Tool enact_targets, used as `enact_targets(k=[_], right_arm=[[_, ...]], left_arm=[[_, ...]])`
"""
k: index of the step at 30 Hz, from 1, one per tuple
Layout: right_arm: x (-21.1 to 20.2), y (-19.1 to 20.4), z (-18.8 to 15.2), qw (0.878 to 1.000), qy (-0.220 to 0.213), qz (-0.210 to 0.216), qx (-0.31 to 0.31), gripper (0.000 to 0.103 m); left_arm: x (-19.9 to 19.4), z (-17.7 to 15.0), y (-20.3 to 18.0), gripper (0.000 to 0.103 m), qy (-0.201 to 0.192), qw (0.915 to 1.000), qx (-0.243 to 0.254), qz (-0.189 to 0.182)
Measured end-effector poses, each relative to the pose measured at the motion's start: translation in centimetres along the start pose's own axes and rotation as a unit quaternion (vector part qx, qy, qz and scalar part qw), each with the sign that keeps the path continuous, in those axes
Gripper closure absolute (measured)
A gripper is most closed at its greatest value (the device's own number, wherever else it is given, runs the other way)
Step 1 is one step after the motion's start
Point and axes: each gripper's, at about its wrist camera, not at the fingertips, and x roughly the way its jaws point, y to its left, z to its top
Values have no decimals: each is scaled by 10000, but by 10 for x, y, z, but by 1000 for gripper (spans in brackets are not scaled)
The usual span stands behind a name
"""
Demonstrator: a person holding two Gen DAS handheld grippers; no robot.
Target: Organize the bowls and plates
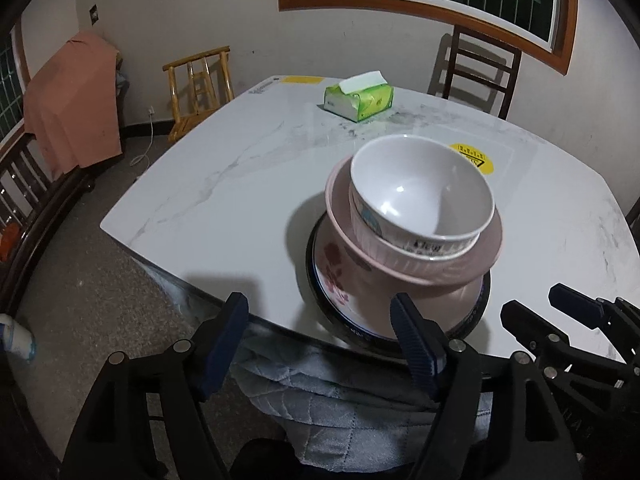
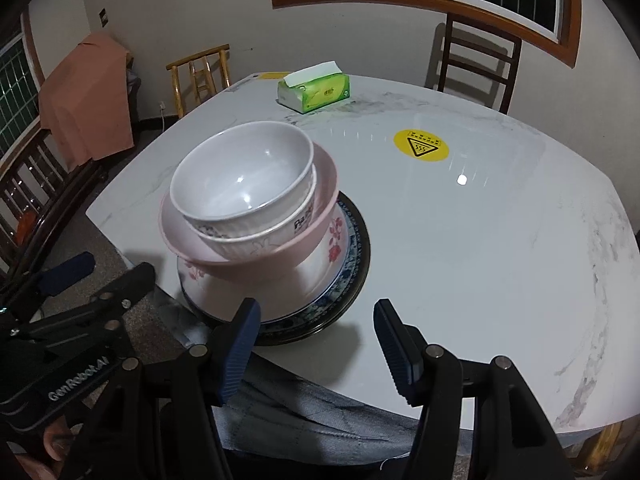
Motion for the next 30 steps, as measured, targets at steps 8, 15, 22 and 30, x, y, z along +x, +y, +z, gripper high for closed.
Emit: enact_targets(k=[8,15,22,30], right_arm=[[-5,2,-4,9999,-155,-40,-43,43],[-6,4,-7,9997,-198,-48,-101,42],[-5,0,-7,9998,-171,-56,-35,42],[0,1,-10,9999,-86,-52,-69,43]], left_arm=[[3,-3,0,27,42,9999,-99,26],[4,-4,-3,24,61,9999,-101,28],[4,-3,-4,23,64,9999,-118,-8],[5,-2,-2,23,69,9998,-165,3]])
